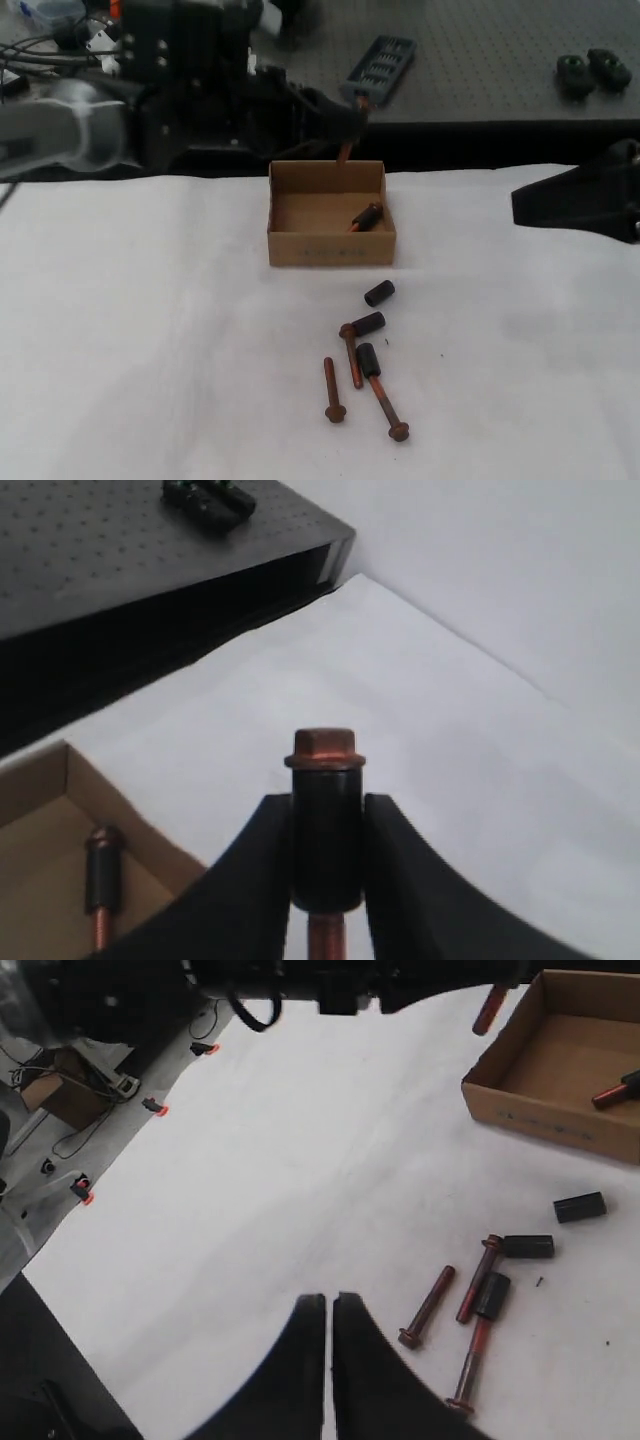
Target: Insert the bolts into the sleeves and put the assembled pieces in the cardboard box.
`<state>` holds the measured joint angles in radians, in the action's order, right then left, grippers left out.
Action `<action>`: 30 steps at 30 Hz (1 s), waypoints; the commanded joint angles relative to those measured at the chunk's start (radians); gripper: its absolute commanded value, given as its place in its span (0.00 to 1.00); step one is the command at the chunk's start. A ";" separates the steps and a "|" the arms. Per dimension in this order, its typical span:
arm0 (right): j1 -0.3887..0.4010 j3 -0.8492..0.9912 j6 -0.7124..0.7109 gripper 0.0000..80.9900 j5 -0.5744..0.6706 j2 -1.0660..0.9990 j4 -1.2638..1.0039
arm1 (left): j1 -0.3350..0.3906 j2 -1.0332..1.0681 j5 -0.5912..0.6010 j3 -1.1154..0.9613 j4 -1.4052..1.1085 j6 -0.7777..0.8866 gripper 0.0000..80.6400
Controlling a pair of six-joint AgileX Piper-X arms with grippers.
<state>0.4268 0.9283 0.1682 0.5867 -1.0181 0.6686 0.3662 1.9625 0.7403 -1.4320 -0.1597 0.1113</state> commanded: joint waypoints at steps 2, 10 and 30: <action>-0.009 0.005 -0.036 0.04 0.008 0.010 0.001 | -0.014 0.189 0.000 -0.228 0.119 -0.007 0.01; -0.009 0.006 -0.058 0.04 0.008 0.008 0.000 | -0.022 0.394 -0.120 -0.417 0.193 -0.016 0.01; -0.009 -0.005 -0.058 0.04 0.008 -0.001 -0.008 | -0.028 0.415 -0.168 -0.445 0.218 0.008 0.38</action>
<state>0.4227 0.9200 0.1196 0.5867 -1.0169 0.6686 0.3407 2.3945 0.5733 -1.8644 0.0498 0.1040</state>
